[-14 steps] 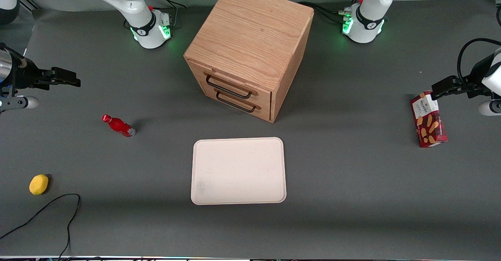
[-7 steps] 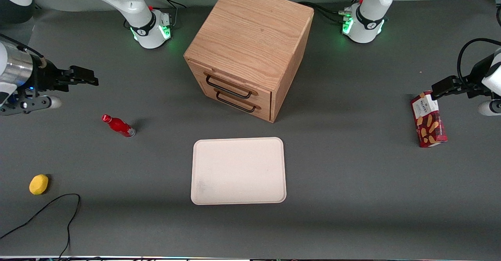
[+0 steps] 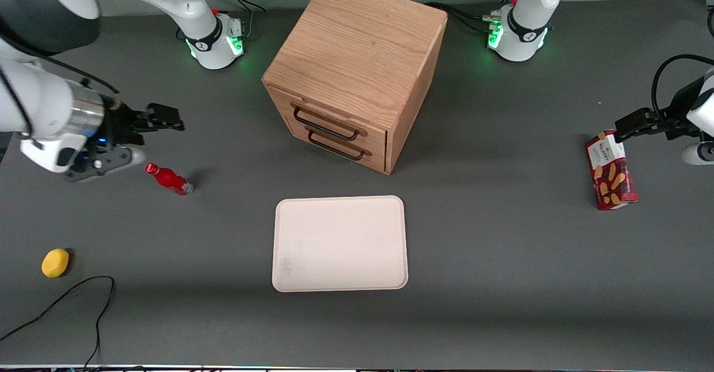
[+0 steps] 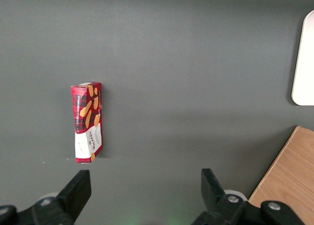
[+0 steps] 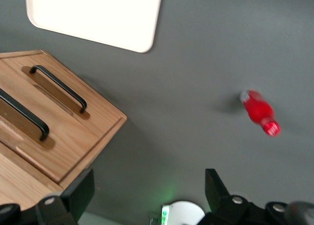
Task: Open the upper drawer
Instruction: 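Move the right gripper toward the upper drawer's black handle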
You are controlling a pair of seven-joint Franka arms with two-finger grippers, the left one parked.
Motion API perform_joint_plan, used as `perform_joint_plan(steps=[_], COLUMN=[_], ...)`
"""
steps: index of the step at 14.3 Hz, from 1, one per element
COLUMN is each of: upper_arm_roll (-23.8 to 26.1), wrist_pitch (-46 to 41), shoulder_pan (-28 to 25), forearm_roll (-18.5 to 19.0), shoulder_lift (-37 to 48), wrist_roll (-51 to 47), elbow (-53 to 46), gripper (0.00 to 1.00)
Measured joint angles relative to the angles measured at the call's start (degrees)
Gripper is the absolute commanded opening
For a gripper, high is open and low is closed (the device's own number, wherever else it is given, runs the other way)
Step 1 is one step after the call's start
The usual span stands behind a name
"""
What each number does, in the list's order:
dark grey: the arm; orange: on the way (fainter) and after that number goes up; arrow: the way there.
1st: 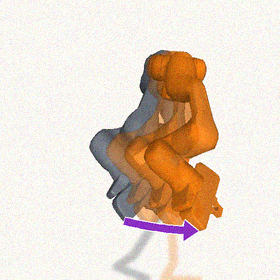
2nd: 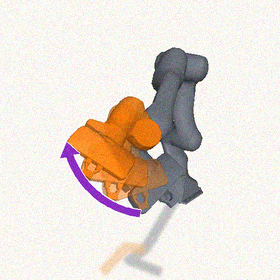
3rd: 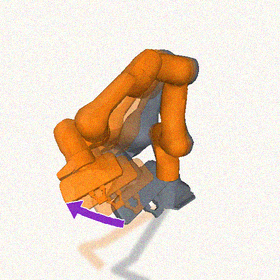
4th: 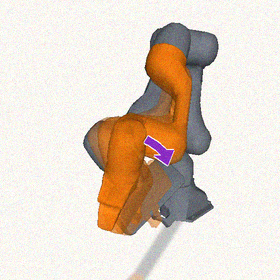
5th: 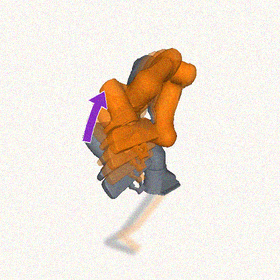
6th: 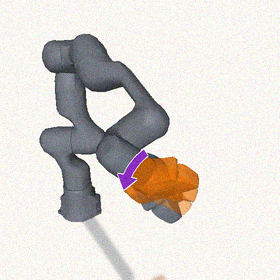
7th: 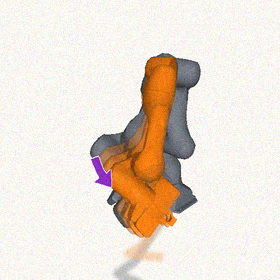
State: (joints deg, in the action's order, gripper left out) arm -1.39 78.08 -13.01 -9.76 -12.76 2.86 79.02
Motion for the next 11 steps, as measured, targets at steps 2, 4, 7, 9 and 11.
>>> perform_joint_plan(steps=[2, 4, 7, 9, 11], upper_arm_roll=[0.12, 0.24, 1.93, 3.20, 3.40], wrist_pitch=[1.75, 4.46, 8.37, 10.34, 11.77], shoulder_pan=[-3.71, -6.76, -8.45, -10.22, -12.96], forearm_roll=[0.00, -0.14, -1.36, -1.39, -1.39], shoulder_lift=[-1.83, -3.57, -5.87, -7.07, -8.39], wrist_roll=[-0.04, -0.04, 0.35, 1.52, 2.42], elbow=[-0.43, -0.47, -0.57, -0.66, -0.70], gripper=[1.00, 1.00, 1.00, 1.00, 1.00])
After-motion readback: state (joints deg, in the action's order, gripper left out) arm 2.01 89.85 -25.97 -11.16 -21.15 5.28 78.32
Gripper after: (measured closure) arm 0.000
